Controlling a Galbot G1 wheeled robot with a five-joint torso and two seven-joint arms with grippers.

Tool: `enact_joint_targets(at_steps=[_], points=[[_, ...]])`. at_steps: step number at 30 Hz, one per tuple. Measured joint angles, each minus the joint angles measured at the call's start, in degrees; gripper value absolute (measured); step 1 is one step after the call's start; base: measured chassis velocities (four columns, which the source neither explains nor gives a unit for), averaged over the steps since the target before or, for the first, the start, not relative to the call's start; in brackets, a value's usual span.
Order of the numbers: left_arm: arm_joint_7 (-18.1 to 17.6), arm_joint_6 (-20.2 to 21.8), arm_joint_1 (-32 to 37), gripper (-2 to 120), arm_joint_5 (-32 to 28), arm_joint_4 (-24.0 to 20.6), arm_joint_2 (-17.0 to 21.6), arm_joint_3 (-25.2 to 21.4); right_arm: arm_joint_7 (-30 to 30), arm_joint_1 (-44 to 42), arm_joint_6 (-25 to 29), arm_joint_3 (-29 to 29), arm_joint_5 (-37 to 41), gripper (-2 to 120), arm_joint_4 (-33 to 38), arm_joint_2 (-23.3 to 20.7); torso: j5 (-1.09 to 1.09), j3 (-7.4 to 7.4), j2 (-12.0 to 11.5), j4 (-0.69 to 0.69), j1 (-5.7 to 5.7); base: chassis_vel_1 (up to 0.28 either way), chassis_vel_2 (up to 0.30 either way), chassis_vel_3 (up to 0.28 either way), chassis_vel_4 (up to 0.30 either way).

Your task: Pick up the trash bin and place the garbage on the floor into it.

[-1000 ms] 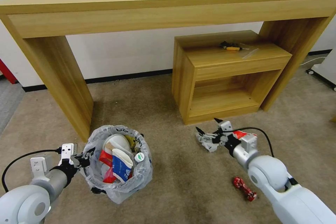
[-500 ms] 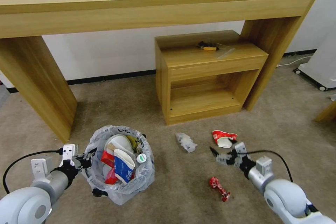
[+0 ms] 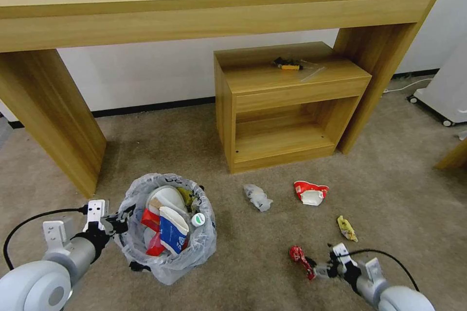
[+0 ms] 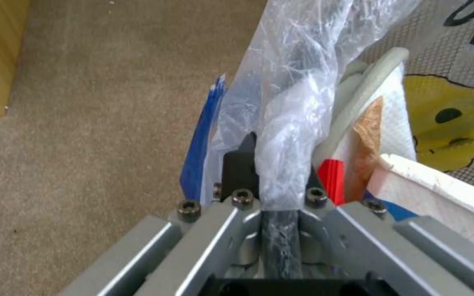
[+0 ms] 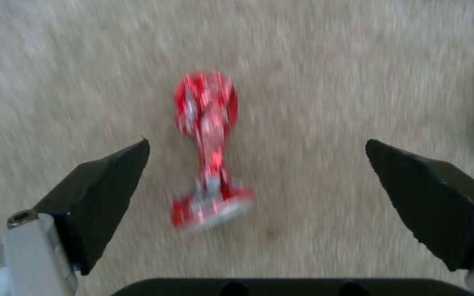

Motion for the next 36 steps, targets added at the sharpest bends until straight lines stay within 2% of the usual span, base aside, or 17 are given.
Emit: enact_joint_targets(at_steps=[8,14,16,18,20,22,25,28,36], points=[[0.54,0.0,-0.46,0,0.44,0.52,-0.06,0.78,-0.11,1.47,1.01,-2.31,-2.34,100,-5.39,2.12,0.0,0.0,0.0,0.0,0.0,0.0,0.0,0.0,0.0],[0.71,0.0,-1.12,0,0.44,1.01,0.33,1.28,1.19,4.8,-0.83,-6.19,-2.71,97,-7.31,4.01,0.0,0.01,-0.01,0.0,0.01,0.0,0.0,0.0,0.0],[0.69,0.0,-1.08,0,0.44,1.01,0.33,1.28,1.34,5.71,-1.5,-7.52,-2.61,88,-7.71,4.21,-0.01,0.0,-0.01,0.01,0.01,0.0,0.0,0.0,0.0],[0.68,0.0,-1.04,0,0.44,1.01,0.32,1.28,1.37,6.0,-1.57,-7.86,-2.63,85,-7.99,4.28,-0.01,0.01,-0.01,0.01,0.01,0.0,0.0,0.0,0.0],[0.67,0.0,-0.95,0,0.44,1.01,0.32,1.18,1.38,6.95,-1.57,-8.5,-3.03,75,-8.93,4.65,-0.01,0.0,-0.01,0.0,0.01,0.0,0.0,0.0,0.0],[0.67,0.0,-0.96,0,0.44,1.01,0.32,1.12,1.38,7.19,-1.62,-8.68,-2.96,72,-9.12,4.75,-0.01,0.0,-0.01,0.0,0.01,0.0,0.0,0.0,0.0],[0.66,0.0,-1.09,0,0.44,1.21,0.33,1.08,1.41,8.2,-1.61,-9.32,-3.36,56,-10.58,5.24,-0.01,0.01,-0.01,0.0,0.01,0.0,0.0,0.0,0.0],[0.66,0.0,-1.13,0,0.44,1.36,0.33,1.18,1.4,9.06,-1.47,-9.53,-3.51,52,-11.4,5.64,-0.02,0.0,-0.01,0.0,0.01,0.0,0.0,0.0,0.0],[0.7,0.0,-1.18,0,0.27,1.41,0.7,0.84,2.04,9.39,-1.19,-9.39,-4.38,52,-10.75,5.7,0.03,0.01,-0.01,0.0,0.01,0.0,0.0,0.0,0.0]])
